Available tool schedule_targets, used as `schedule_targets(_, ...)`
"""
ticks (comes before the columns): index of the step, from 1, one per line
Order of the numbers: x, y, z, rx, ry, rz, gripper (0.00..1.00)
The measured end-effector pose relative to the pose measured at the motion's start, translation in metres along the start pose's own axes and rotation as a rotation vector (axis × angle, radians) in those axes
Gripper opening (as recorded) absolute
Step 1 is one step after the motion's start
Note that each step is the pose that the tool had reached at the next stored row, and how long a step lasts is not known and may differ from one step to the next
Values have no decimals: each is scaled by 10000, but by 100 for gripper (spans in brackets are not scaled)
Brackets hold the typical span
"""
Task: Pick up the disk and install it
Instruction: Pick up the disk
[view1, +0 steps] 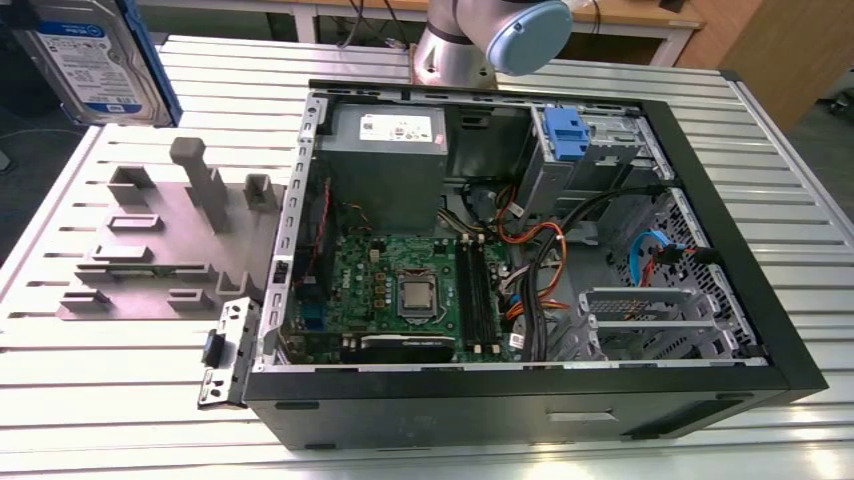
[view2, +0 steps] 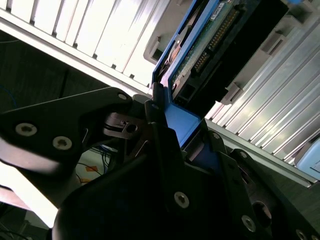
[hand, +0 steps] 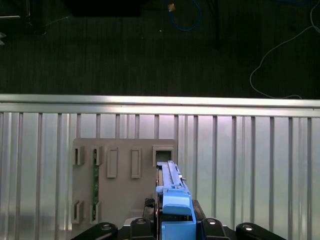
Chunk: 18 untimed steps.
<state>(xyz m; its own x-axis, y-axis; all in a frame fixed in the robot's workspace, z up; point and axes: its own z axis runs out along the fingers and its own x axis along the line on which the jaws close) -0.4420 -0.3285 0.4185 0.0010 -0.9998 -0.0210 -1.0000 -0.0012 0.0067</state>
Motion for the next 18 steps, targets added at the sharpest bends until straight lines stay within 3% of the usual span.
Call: schedule_targets(18,-1,0,-34,0,0,0,37)
